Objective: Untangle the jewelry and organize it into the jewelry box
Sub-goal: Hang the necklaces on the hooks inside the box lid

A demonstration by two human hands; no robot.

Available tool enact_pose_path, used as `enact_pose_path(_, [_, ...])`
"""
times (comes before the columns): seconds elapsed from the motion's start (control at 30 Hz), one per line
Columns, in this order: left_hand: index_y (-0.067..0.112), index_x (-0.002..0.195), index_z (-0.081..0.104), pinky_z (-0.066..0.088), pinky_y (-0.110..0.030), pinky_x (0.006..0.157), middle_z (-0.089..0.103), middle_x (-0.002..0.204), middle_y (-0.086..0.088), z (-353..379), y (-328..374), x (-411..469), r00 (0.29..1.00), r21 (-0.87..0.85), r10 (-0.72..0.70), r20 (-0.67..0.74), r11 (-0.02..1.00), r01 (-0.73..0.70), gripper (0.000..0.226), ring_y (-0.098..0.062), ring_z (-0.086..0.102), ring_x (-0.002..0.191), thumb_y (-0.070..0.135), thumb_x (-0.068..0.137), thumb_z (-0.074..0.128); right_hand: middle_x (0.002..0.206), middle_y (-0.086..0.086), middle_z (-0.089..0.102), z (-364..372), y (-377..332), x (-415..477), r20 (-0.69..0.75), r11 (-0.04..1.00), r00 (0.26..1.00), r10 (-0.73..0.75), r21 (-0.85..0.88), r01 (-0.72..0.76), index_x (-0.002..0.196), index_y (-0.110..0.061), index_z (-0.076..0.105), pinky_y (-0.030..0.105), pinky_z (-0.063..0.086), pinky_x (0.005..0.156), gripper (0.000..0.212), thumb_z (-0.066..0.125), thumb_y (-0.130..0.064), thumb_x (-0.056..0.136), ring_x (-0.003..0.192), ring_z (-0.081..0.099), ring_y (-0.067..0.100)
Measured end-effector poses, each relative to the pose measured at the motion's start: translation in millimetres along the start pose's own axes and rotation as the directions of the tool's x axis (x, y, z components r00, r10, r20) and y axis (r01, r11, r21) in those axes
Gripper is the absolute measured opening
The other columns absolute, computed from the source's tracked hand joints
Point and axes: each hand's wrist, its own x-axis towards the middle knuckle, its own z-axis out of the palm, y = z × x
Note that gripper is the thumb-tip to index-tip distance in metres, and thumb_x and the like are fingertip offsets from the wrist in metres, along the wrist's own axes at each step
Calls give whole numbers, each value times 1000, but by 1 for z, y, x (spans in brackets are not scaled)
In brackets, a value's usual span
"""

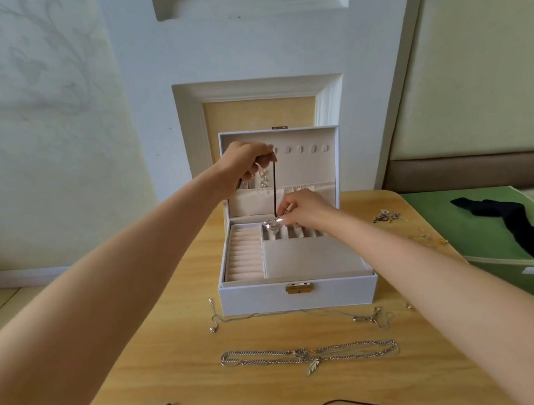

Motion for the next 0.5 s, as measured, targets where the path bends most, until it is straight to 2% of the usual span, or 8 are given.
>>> enact_pose_path(0.03, [13,70,61,21,-14,38,48,62,4,0,-1,3,1000,37,10,4,999,-11,28,-6,31,50,20,95,50,94,0,64,-1,-1,2,1,1000,1000,-5,-26,5,89,-17,67,24,46,74,12,68,-9,80,81,58,14])
enact_pose_path(0.1, [14,69,62,23,-13,38,53,54,9,1,-4,7,999,124,38,27,992,-41,28,-2,36,46,17,94,51,99,1,68,-7,-6,7,-70,992,997,-12,126,21,95,-14,69,27,47,78,18,65,-4,80,87,58,12])
enact_pose_path(0.17, [15,67,63,26,-12,40,52,47,14,1,-6,9,998,170,55,38,984,-61,28,3,39,41,15,93,53,95,1,68,-17,-12,11,-101,934,995,-13,354,48,99,-11,69,23,44,68,22,62,1,82,80,57,9])
enact_pose_path(0.2, [15,66,62,28,-12,41,52,49,12,0,-7,11,998,189,64,31,980,-68,27,3,41,42,16,92,55,90,2,68,-21,-15,12,-86,912,996,-19,407,53,96,-10,68,22,43,63,19,63,1,83,75,57,8])
enact_pose_path(0.27, [15,67,63,32,-13,49,51,60,5,-2,-10,14,997,224,83,8,971,-83,24,-1,43,54,19,90,60,81,5,68,-27,-17,14,-63,909,998,-26,414,49,90,-7,68,20,45,60,11,65,1,82,68,59,9])
enact_pose_path(0.37, [6,83,69,36,-18,61,55,71,-1,-5,-15,17,996,272,90,15,958,-91,16,-9,47,67,22,86,66,78,9,67,-32,-19,16,-103,912,995,-6,407,47,95,1,69,18,50,58,15,69,0,80,64,62,12])
enact_pose_path(0.43, [6,90,67,39,-18,60,60,74,0,-7,-17,15,996,332,29,86,942,-56,15,-9,50,67,21,85,67,76,9,67,-34,-20,18,-137,898,990,14,437,47,91,0,69,20,53,58,14,73,-4,78,63,63,15])
enact_pose_path(0.5, [10,90,64,43,-15,55,64,76,0,-6,-19,12,977,366,-92,194,930,15,12,-7,52,63,20,85,68,76,11,68,-35,-22,19,-171,896,985,27,442,52,84,-3,69,23,54,59,12,76,-9,76,62,63,16])
